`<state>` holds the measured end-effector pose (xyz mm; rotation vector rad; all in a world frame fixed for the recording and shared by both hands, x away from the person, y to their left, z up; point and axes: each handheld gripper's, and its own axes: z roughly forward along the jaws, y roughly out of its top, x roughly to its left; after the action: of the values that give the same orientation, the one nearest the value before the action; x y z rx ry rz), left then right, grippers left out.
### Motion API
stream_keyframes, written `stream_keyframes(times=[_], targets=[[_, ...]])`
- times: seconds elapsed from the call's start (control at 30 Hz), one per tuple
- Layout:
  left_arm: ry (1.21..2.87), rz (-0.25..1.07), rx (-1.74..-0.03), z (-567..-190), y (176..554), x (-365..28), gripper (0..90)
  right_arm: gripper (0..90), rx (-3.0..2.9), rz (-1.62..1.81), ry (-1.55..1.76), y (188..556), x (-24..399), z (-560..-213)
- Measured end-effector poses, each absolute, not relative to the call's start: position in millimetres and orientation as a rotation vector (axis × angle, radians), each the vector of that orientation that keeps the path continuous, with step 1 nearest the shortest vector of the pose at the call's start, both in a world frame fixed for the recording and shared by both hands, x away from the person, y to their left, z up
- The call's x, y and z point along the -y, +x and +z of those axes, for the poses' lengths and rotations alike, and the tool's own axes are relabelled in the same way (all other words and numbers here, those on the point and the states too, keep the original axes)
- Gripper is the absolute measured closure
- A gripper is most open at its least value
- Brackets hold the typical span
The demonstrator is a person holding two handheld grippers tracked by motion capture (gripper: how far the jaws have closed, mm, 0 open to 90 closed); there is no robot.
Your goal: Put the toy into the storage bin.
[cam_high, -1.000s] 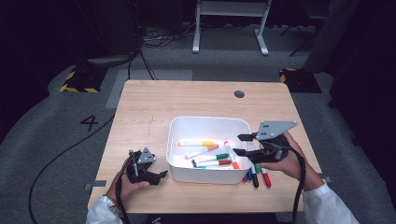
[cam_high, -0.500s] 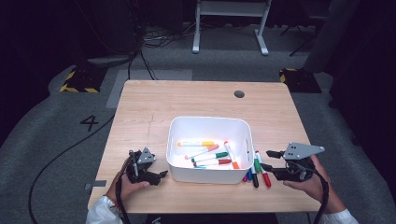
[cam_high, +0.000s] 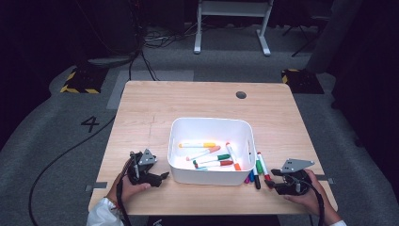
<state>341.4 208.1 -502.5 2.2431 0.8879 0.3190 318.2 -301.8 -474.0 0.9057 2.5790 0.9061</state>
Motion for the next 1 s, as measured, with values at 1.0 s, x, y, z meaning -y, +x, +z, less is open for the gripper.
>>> stream_keyframes(times=[1.0], targets=[[2.244,0.316,-0.887,-502.5,341.3,-208.1,15.4,75.3,-2.308,0.959,1.18,335.6,347.5,-472.3]])
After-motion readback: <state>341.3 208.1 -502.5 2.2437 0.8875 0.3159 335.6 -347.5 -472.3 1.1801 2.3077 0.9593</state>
